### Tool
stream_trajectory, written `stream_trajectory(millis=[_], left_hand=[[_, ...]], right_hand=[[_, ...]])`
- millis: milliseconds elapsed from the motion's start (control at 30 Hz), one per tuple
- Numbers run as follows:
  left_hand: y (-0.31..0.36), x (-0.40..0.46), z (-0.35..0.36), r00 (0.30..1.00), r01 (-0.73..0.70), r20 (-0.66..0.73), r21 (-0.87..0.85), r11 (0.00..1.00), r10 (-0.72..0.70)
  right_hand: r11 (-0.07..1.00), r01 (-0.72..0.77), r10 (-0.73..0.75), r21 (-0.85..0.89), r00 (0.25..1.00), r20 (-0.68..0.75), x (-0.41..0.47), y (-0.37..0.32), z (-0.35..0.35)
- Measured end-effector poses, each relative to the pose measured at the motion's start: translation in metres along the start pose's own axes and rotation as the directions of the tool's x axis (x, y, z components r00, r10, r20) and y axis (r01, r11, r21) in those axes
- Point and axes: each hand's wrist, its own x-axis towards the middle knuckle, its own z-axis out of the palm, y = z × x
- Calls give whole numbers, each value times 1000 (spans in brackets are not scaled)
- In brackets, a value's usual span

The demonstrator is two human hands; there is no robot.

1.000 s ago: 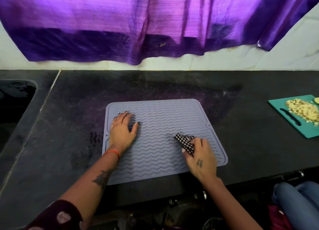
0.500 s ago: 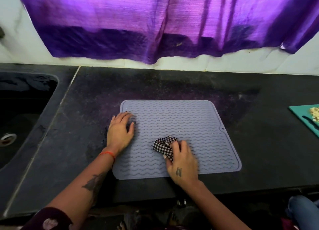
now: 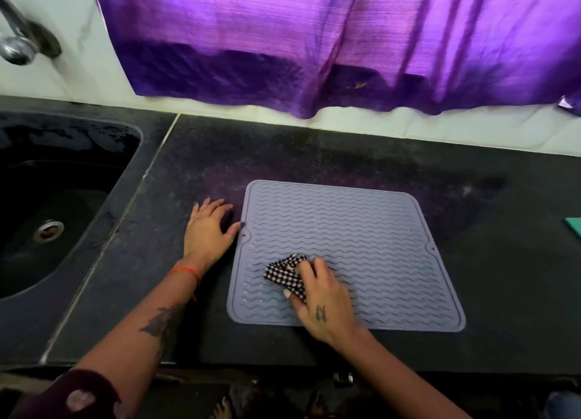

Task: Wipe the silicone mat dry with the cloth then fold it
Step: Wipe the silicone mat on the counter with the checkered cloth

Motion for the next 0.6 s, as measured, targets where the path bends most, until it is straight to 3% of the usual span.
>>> stream_trajectory(millis=[67,200,333,467,600], left_hand=[[-1,2,0,1000,-20,-2,2,1000,20],[-6,1,2,998,-55,-14,-4,998,55],[-9,-1,4,998,-55,-43,-33,998,54],[-8,-1,2,998,-46,-43,-43,998,45],[-7,-2,2,998,-36,-46,-43,998,34]], right_hand=[[999,44,-43,30,998,-39,1,-7,-1],[992,124,-123,-10,992,31,0,-28,9],[980,193,-197,55,978,73,8,-27,2],[915,401,-405,55,908,111,-2,-44,14],[881,466,-474,86,870,138,5,-41,19]])
